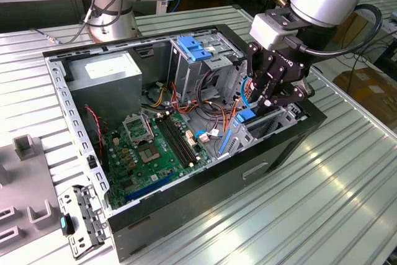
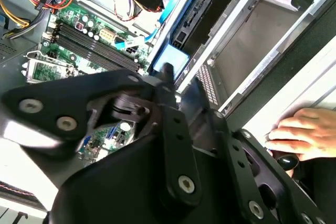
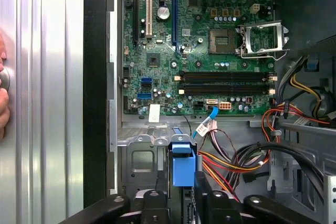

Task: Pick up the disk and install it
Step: 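Insert the disk into the insertion slot, then insert the first disk wire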

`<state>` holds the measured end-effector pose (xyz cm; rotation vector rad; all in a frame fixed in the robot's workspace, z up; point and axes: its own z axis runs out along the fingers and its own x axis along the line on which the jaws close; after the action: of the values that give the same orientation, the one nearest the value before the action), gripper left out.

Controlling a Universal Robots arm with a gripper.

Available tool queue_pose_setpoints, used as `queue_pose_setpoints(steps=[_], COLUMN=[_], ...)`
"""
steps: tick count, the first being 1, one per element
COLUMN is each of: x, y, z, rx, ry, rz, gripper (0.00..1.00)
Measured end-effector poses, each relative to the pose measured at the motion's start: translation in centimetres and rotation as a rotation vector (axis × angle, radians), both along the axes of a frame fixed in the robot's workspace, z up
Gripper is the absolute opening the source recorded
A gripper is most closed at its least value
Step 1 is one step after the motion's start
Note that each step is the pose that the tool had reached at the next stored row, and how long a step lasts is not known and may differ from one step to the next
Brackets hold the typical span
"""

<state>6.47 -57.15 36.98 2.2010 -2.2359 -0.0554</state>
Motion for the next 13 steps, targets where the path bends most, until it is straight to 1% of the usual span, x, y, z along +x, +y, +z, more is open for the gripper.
queue_pose_setpoints(steps=[1, 4, 5, 13], x=[0.00, 0.00, 0.00, 0.00], y=[0.00, 0.00, 0.00, 0.00], z=[0.00, 0.00, 0.00, 0.00], rx=[0.0000, -0.0001, -0.0002, -0.0008], ry=[0.0000, 0.0000, 0.0000, 0.0000], rz=[0.000, 0.000, 0.000, 0.000], gripper=[0.30, 0.12, 0.11, 0.11])
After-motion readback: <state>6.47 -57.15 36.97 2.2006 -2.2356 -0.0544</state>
